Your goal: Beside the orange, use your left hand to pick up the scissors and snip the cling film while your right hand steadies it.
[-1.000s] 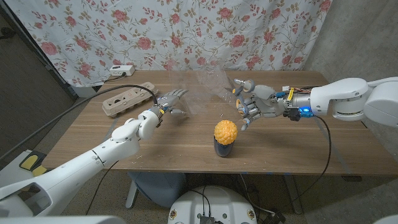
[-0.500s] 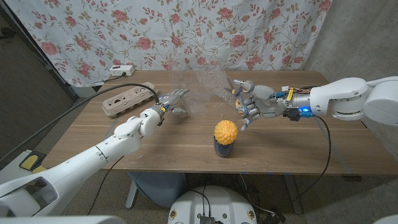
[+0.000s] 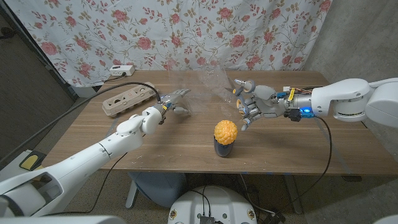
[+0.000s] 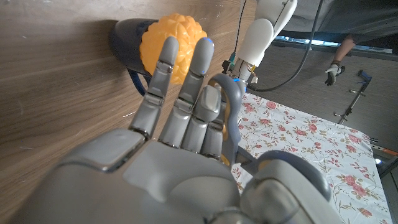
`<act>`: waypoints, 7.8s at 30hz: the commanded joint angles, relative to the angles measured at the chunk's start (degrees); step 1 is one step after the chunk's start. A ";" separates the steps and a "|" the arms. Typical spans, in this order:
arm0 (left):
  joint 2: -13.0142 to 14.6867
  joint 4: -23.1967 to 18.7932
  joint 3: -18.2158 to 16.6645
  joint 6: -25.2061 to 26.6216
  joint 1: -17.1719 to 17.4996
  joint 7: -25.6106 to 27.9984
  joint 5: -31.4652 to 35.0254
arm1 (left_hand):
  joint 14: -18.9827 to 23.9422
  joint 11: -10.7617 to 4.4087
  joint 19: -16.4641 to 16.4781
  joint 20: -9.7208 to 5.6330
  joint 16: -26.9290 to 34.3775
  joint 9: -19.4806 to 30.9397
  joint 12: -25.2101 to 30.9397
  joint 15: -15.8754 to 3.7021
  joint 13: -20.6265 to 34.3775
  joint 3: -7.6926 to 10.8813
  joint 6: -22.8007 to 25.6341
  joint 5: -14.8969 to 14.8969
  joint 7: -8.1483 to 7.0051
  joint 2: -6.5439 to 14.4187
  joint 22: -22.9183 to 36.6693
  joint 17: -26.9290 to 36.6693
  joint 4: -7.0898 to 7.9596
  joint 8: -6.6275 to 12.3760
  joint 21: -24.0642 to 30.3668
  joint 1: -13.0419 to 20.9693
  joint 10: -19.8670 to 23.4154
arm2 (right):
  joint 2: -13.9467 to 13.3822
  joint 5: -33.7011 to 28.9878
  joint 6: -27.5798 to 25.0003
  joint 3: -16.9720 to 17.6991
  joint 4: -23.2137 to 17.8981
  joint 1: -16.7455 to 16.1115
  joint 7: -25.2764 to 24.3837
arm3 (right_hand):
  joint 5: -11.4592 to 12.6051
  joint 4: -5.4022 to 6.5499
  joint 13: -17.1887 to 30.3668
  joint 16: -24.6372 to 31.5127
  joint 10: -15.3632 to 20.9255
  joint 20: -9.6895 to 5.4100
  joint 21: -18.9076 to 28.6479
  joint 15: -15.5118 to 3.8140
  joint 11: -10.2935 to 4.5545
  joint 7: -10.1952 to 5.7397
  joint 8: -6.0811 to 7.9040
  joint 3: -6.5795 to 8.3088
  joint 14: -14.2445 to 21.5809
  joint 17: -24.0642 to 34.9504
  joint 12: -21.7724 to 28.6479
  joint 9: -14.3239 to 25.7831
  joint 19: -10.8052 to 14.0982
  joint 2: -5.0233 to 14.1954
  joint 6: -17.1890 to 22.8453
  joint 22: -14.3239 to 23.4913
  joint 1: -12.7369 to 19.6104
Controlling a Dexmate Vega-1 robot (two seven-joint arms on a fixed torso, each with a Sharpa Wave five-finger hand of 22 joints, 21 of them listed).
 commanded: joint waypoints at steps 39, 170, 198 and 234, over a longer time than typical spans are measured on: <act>-5.81 5.43 -1.31 1.10 4.26 21.18 -1.90 | 54.68 -6.18 20.56 -10.54 13.15 7.67 33.39 -14.91 19.73 14.01 53.16 0.01 5.68 6.44 9.55 13.03 2.14 18.11 18.48 13.24 48.05 | 2.14 1.89 -3.39 -0.49 0.85 0.93 1.75 | -0.26 9.66 0.38 0.92 0.82 -0.22 -0.21 -0.65 -0.35 2.59 10.47 -9.80 0.32 -0.13 0.68 2.54 1.13 0.51 3.23 0.29 0.83; -22.01 5.95 17.54 21.50 -14.87 12.89 10.07 | 47.31 -3.66 5.39 -5.41 37.95 30.00 53.99 -10.38 53.12 22.35 49.32 0.64 4.70 6.83 15.61 54.49 9.02 17.57 44.41 7.83 40.03 | 11.56 -21.14 -1.66 17.18 -6.23 -15.43 6.13 | -0.99 9.45 0.44 1.76 0.52 -0.36 -0.52 -0.82 -0.65 2.56 9.84 -9.82 0.18 -0.89 0.76 1.77 1.50 0.61 2.50 0.19 2.46; -19.83 2.28 15.56 20.90 -12.37 9.96 12.91 | 45.47 -2.69 3.78 -4.84 39.51 30.39 53.00 -9.91 54.15 23.23 48.03 0.55 5.04 7.13 13.30 54.40 9.02 16.52 46.44 7.58 38.81 | 8.12 -20.85 -6.55 12.14 -8.08 -11.33 0.18 | -1.08 9.59 -0.76 1.75 -0.04 -0.31 -0.82 -0.85 -0.70 2.48 9.20 -9.91 -0.21 -0.77 -0.63 1.16 1.70 0.28 2.08 0.06 2.21; -20.42 3.00 14.78 20.16 -11.54 10.16 13.90 | 44.99 -3.24 2.80 -5.00 41.31 29.59 52.54 -10.02 54.65 23.67 49.15 0.48 4.68 6.92 10.49 53.49 9.05 15.65 49.14 6.98 39.54 | 2.23 -17.93 -5.31 5.74 -5.06 -5.44 -0.64 | -1.09 9.58 -1.71 1.76 0.07 -0.26 -1.40 -0.84 -0.88 2.61 8.65 -9.77 -0.35 -0.62 -1.93 0.61 1.79 0.41 2.16 0.23 2.29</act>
